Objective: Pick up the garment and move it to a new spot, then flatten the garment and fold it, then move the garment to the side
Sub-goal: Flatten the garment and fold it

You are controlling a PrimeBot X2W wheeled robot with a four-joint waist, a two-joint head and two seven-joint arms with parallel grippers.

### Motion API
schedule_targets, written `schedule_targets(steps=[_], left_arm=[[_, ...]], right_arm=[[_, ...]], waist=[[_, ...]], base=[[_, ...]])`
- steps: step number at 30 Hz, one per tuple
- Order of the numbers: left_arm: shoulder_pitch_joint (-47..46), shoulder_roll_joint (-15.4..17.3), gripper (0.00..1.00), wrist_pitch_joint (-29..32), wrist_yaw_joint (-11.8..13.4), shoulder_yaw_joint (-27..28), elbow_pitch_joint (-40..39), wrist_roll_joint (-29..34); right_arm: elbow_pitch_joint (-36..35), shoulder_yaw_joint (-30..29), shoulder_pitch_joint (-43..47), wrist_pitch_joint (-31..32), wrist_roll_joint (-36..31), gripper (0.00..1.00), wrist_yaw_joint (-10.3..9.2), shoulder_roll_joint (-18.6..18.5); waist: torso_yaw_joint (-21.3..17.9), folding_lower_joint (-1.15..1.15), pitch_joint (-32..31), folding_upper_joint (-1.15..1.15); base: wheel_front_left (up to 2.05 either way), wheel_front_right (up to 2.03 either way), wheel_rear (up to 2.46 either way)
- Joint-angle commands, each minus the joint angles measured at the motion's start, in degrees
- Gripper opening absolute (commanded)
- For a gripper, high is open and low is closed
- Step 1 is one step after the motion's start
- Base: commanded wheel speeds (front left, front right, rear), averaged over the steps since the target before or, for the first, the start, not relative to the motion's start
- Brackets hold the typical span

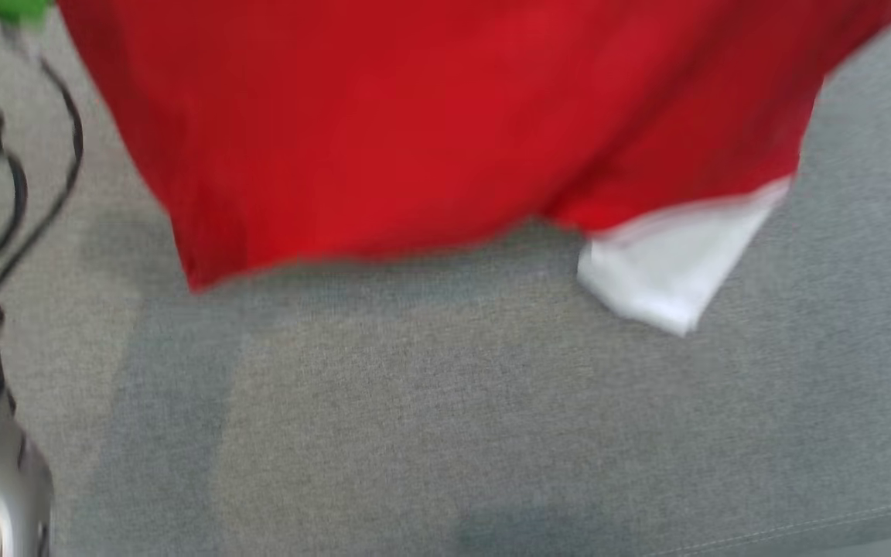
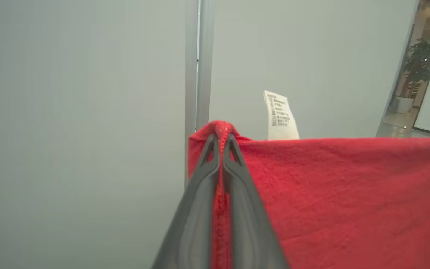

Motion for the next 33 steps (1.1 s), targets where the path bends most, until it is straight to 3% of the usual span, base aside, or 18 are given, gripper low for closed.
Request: schedule_targets(steps=[1, 7, 11, 14, 17, 21, 27, 33], left_arm=[[-5.94, -1.54, 0.00, -2.22, -0.32, -1.11, 6.01, 1.62], [-24.43, -5.35, 0.00, -17.58, -0.27, -3.47, 26.95, 8.59], [-31.94, -5.68, 0.00, -28.44, -1.74, -5.86, 36.93, 12.75], [-33.88, -5.39, 0.00, -34.53, -2.79, -7.71, 43.29, 14.26], [-29.14, -5.07, 0.00, -41.02, -3.91, -10.02, 51.48, 14.32], [-22.86, -4.18, 0.00, -43.21, -4.66, -13.43, 55.45, 12.02], [-12.84, -0.66, 0.00, -43.98, -4.60, -18.22, 52.17, 5.01], [0.37, 3.29, 0.00, -43.92, -4.61, -17.18, 43.49, 0.49]], right_arm=[[4.22, -0.16, -6.45, -1.52, -3.69, 0.00, 0.01, 1.24], [21.93, -3.07, -25.50, -10.42, -14.35, 0.00, 0.01, 6.74], [29.88, -2.96, -32.70, -17.18, -18.48, 0.00, 0.01, 9.39], [33.13, -1.24, -34.12, -20.27, -17.87, 0.00, 0.00, 10.37], [37.44, 3.91, -27.32, -24.20, -14.91, 0.00, 0.00, 9.68], [38.31, 11.12, -19.08, -27.11, -9.31, 0.00, 0.00, 7.83], [33.93, 18.47, -6.60, -30.01, 0.30, 0.00, 0.00, 3.87], [26.82, 22.73, 7.82, -31.82, 8.81, 0.00, 0.00, -1.11]], waist=[[3.53, -0.01, 10.43, 0.00], [4.46, -0.01, 14.74, 0.00], [3.58, -0.01, 16.31, 0.00], [2.73, -0.01, 18.63, 0.00], [1.57, -0.01, 18.93, 0.00], [0.71, -0.01, 19.01, 0.00], [0.73, -0.01, 17.75, 0.00], [0.88, -0.01, 13.35, 0.00]], base=[[0.00, 0.00, 0.00], [0.00, 0.00, 0.00], [0.00, 0.00, 0.00], [0.00, 0.00, 0.00], [0.00, 0.00, 0.00], [0.00, 0.00, 0.00], [0.00, 0.00, 0.00], [0.00, 0.00, 0.00]])
